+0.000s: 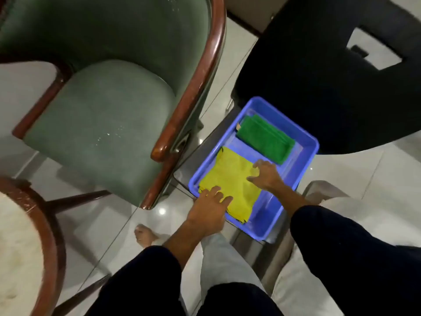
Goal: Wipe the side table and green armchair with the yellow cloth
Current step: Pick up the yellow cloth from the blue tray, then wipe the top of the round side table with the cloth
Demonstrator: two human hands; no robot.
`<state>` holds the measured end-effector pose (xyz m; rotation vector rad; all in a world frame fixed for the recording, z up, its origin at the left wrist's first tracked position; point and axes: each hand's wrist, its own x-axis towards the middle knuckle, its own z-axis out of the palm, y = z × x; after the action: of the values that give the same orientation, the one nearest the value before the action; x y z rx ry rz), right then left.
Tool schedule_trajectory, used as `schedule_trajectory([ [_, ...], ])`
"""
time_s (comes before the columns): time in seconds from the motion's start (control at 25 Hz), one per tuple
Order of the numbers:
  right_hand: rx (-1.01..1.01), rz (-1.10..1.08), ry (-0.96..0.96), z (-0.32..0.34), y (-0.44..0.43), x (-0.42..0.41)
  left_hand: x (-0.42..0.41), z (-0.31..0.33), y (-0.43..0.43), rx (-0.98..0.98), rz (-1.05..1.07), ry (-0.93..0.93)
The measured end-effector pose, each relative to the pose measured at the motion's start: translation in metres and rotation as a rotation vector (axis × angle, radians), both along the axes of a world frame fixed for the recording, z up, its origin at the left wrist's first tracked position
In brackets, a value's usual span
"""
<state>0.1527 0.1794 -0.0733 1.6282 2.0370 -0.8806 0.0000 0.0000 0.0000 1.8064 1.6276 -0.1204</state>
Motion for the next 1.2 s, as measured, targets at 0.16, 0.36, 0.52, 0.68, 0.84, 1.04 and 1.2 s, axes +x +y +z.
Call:
schedule_trajectory([
  [0.16,-0.026,-0.005,-0.169,-0.013,-0.006,-0.004,-0.009,-0.003,-0.030,0.064,0.050,-0.015],
  [0.36,-0.010,0.500,-0.007,0.038,-0.019,-0.031,-0.035,0.007,-0.009,0.011,0.172,0.055],
  [0.52,-0.066,1.021,-0.020,0.110,-0.057,-0.083,-0.081,0.027,-0.005,0.094,0.227,0.186],
  [0.68,-0.129,1.048,0.162,0.168,-0.075,-0.148,-0.138,0.030,-0.050,0.031,0.266,0.072],
  [0.84,-0.326,0.376,0.519,0.163,-0.116,-0.239,-0.210,0.030,-0.164,0.007,0.940,-0.426],
  [1.04,-0.433,0.288,0.507,0.092,-0.236,-0.338,-0.257,0.020,-0.300,0.191,1.609,-0.630],
  [1.2,-0.338,0.363,0.502,0.049,-0.316,-0.411,-0.288,-0.010,-0.377,0.259,1.848,-0.661],
])
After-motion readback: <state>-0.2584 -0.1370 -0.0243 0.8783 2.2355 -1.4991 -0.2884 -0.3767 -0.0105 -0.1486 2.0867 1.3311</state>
